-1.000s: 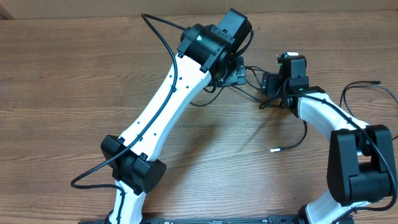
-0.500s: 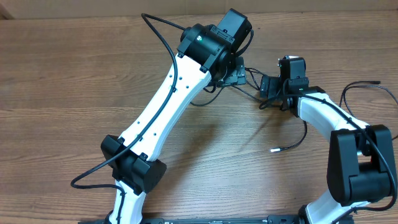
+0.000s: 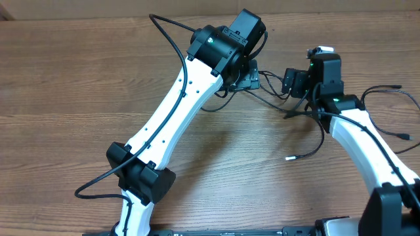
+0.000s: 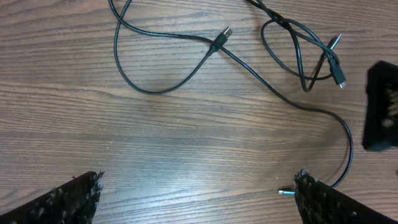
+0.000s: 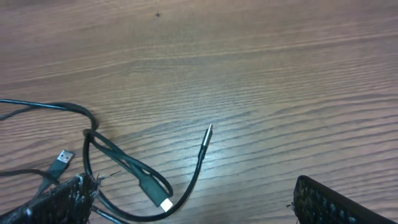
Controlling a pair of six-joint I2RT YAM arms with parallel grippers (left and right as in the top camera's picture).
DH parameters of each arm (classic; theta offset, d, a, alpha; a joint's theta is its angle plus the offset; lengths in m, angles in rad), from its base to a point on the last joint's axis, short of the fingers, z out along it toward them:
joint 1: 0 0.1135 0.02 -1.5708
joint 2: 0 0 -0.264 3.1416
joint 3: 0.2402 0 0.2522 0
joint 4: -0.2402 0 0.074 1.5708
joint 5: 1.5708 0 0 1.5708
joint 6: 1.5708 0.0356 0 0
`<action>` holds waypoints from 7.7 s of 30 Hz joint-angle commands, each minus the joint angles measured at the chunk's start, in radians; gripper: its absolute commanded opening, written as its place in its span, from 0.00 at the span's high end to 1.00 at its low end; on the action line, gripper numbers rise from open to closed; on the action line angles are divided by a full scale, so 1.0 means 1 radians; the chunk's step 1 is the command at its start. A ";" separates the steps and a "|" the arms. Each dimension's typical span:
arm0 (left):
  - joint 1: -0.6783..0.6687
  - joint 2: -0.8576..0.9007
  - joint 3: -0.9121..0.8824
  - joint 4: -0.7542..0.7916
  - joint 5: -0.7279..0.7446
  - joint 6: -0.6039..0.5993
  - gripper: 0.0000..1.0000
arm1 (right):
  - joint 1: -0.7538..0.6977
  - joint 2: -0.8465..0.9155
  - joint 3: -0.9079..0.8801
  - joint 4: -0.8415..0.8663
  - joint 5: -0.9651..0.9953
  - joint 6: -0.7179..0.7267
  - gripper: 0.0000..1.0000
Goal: Untangle cables
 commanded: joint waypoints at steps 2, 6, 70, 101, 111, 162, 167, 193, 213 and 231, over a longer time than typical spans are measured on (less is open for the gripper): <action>-0.005 0.013 0.005 0.002 0.001 0.002 0.00 | -0.003 -0.017 0.012 -0.014 0.015 -0.084 0.00; -0.005 0.013 0.005 0.001 0.001 0.002 0.00 | -0.003 -0.016 0.010 -0.028 0.016 -0.158 0.03; -0.005 0.013 0.005 0.001 0.001 0.002 0.00 | -0.108 0.113 0.028 -0.064 -0.183 -0.268 0.03; -0.005 0.013 0.005 0.002 0.001 0.002 0.00 | -0.225 0.124 0.027 0.000 -0.461 -0.264 0.02; -0.005 0.013 0.005 0.001 0.001 0.002 0.00 | -0.225 0.224 0.027 0.006 -0.462 -0.240 0.03; -0.005 0.013 0.005 0.001 0.001 0.002 0.01 | -0.132 0.380 0.006 0.135 -0.349 -0.206 0.10; -0.005 0.013 0.005 0.002 0.001 0.002 0.00 | -0.148 0.380 0.007 0.150 -0.314 -0.135 0.09; -0.005 0.013 0.005 0.001 0.001 0.002 0.00 | -0.183 0.381 0.007 0.181 -0.317 -0.050 0.16; -0.005 0.013 0.005 0.001 0.001 0.002 0.00 | -0.183 0.375 0.007 0.029 -0.222 -0.054 0.81; -0.005 0.013 0.005 0.001 0.001 0.002 0.00 | -0.179 0.132 0.009 0.068 -0.492 -0.354 0.09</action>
